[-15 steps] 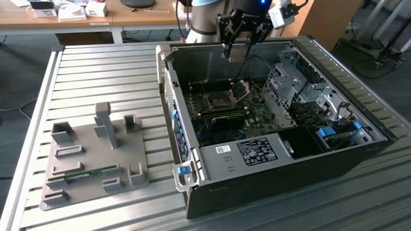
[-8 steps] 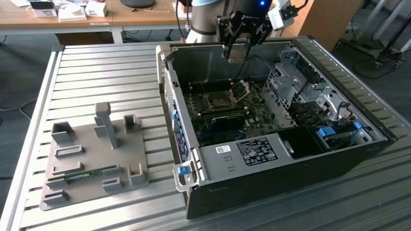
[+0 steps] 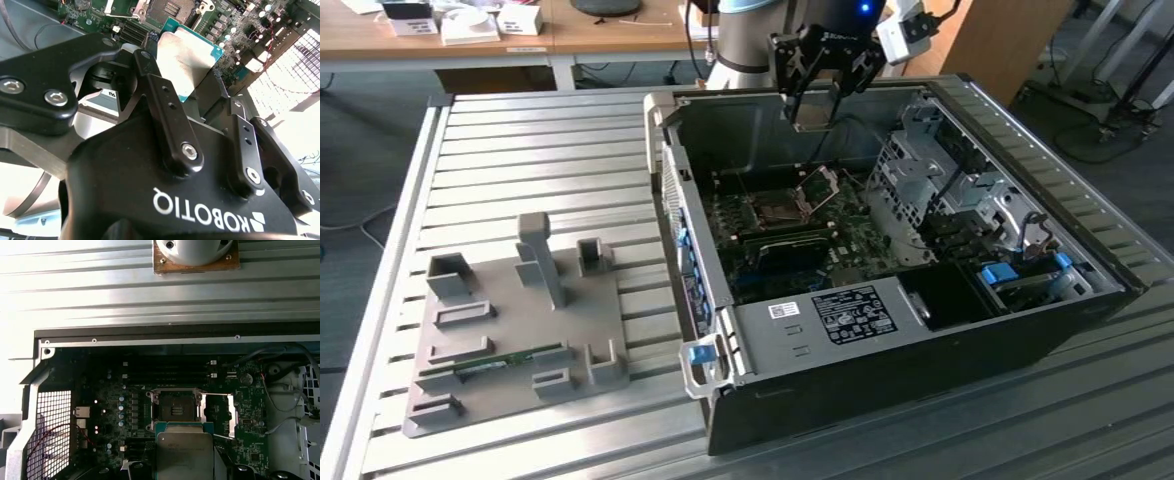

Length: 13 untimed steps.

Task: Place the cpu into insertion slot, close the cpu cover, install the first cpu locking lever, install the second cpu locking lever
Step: 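Place the cpu into insertion slot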

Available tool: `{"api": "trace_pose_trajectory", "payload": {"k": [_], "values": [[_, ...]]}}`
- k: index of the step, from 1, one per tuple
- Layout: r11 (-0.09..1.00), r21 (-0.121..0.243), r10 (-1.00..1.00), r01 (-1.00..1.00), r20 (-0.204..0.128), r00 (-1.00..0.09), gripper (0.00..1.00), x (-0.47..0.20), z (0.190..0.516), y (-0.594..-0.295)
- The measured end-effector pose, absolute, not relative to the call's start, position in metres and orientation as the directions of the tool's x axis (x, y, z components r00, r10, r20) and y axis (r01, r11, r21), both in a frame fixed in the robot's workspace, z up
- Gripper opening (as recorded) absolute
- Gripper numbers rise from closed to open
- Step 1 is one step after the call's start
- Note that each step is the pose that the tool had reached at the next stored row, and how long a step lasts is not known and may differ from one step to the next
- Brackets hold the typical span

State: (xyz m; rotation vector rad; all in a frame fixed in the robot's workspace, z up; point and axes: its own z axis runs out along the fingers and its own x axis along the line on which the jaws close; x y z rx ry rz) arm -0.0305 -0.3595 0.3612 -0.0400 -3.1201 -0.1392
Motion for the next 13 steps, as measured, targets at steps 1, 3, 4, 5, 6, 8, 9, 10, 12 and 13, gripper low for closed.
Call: {"api": "trace_pose_trajectory", "payload": {"k": [1,3,4,5,6,8,9,10,12,13], "values": [[0.996,0.089,0.025,0.026,0.019,-1.0,0.54,-0.0305,0.3606,-0.3595],[0.996,0.089,0.025,0.026,0.019,-1.0,0.54,-0.0305,0.3593,-0.3596],[0.996,0.089,0.025,0.026,0.019,-1.0,0.54,-0.0305,0.3585,-0.3595],[0.996,0.089,0.025,0.026,0.019,-1.0,0.54,-0.0305,0.3576,-0.3595],[0.996,0.089,0.025,0.026,0.019,-1.0,0.54,-0.0305,0.3568,-0.3595],[0.996,0.089,0.025,0.026,0.019,-1.0,0.54,-0.0305,0.3554,-0.3595],[0.996,0.089,0.025,0.026,0.019,-1.0,0.54,-0.0305,0.3552,-0.3595],[0.996,0.088,0.025,0.026,0.019,-1.0,0.54,-0.0305,0.3552,-0.3595],[0.996,0.089,0.025,0.026,0.019,-1.0,0.54,-0.0306,0.3551,-0.3596],[0.996,0.089,0.025,0.026,0.019,-1.0,0.54,-0.0305,0.3551,-0.3595]]}}
